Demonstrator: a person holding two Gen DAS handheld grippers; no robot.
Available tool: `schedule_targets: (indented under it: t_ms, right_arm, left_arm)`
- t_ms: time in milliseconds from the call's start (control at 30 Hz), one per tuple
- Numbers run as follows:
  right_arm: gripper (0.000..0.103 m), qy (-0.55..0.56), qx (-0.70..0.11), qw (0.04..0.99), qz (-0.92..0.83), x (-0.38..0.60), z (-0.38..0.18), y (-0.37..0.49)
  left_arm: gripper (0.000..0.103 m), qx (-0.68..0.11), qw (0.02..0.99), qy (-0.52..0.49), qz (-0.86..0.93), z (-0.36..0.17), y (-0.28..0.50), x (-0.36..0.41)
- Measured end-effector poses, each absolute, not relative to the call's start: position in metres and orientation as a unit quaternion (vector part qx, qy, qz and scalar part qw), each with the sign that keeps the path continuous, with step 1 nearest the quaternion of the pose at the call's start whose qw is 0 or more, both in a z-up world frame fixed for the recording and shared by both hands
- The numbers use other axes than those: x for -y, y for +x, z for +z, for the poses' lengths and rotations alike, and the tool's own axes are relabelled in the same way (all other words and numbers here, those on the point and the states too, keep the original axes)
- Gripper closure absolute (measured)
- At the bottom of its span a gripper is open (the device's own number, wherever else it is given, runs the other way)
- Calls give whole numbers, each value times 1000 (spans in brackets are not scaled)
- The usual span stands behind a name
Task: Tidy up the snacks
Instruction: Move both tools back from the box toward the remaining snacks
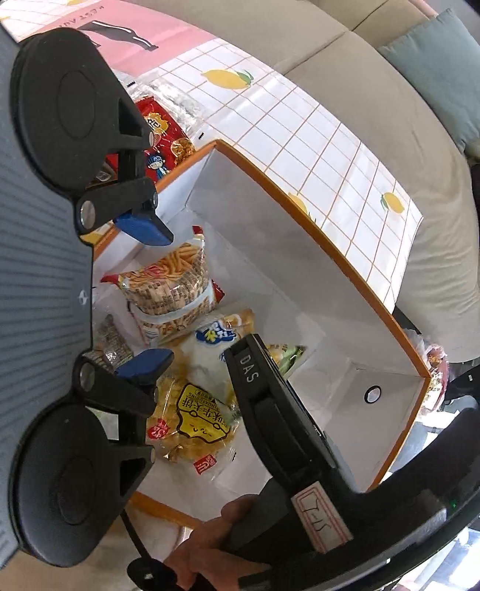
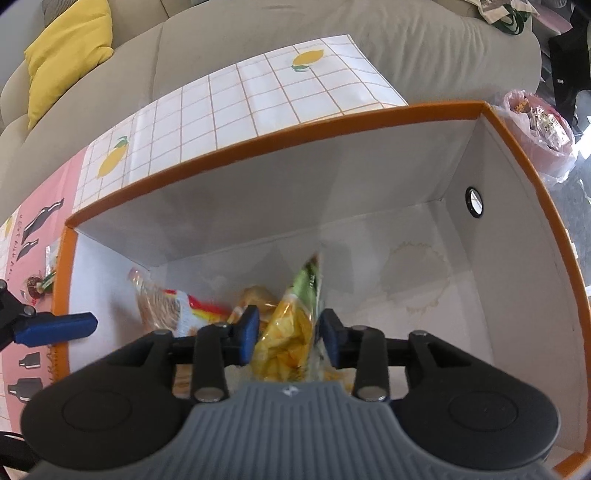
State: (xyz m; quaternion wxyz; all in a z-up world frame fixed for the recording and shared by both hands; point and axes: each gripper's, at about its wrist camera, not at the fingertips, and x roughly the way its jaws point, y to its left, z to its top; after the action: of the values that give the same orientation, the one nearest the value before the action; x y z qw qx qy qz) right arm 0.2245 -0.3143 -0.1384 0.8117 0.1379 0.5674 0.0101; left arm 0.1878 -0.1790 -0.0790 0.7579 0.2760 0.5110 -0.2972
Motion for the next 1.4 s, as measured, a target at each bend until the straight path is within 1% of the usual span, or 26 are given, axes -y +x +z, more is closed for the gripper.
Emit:
schedule_targets:
  t_ms: [33,67,100,400,600,900,1233,1333,1400]
  right_arm:
    - [52,135,-567,812,6,314,-137,224]
    - [42,130,-567,814,2,314,-135,223]
    - [34,126,-566,815,-1,314,-134,221]
    - [26,107,-549,828,-16,312,-113,198]
    - [22,96,-514,852,-26,305,-86,172]
    - [21,80,-444,892,-30,272,-48,131]
    - [21,48,-365,930,2,207,-25,89]
    - [23,32,-343,938,23,182,-24,82]
    - [28,17,-338,940,40,165,-25,81]
  left_arm:
    - [28,-509,760,272,-298,-77,187,178]
    - [28,-507,762,269,-300,-74,186,176]
    - [28,-505,764,265,-301,-72,185,174]
    - [28,-486,787,238,-295,-46,168,154]
    - [28,-473,810,203,-280,-27,151,131]
    - [28,-454,853,132,-221,-9,131,81]
    - [28,-437,889,19,-138,-18,125,0]
    - [28,-437,891,3,-123,-24,125,-22]
    - [28,-436,892,2,-118,-27,125,-34]
